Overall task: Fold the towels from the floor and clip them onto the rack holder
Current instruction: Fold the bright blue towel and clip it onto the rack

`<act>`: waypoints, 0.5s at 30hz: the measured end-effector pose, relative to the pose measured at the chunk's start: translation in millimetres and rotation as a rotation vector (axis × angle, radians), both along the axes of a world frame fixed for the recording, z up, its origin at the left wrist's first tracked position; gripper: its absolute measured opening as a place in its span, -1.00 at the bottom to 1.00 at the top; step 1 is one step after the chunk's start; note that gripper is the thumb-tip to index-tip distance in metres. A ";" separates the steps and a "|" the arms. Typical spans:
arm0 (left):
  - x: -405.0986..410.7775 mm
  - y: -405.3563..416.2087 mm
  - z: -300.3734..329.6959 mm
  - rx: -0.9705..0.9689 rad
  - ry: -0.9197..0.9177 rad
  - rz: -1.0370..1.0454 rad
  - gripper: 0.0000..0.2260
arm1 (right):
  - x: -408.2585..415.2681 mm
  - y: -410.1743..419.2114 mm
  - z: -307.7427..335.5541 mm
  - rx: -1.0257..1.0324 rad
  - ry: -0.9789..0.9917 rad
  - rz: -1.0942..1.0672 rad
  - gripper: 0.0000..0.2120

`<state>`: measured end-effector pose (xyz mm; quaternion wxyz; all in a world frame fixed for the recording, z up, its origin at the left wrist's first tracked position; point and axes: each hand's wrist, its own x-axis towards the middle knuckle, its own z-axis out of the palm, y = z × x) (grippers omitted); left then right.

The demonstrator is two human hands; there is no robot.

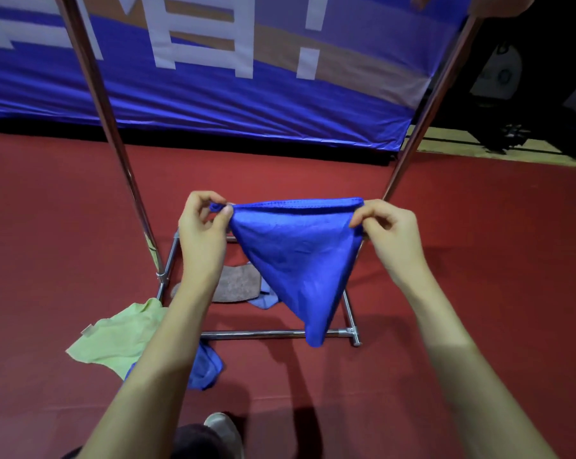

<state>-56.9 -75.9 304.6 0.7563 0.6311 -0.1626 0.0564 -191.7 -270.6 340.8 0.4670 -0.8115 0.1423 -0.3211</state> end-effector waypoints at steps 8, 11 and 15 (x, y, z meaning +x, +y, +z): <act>8.3 7.2 -1.7 0.232 -0.136 -0.126 -0.58 | -3.1 0.9 -1.1 -0.004 0.009 0.011 -0.66; 10.1 3.0 -2.3 0.406 -0.272 -0.133 -0.59 | -4.0 -0.3 0.7 -0.088 0.008 0.044 -0.65; 4.0 -2.9 -0.1 0.481 -0.263 -0.210 -0.66 | -3.9 -4.5 -1.1 -0.172 0.032 0.017 -0.58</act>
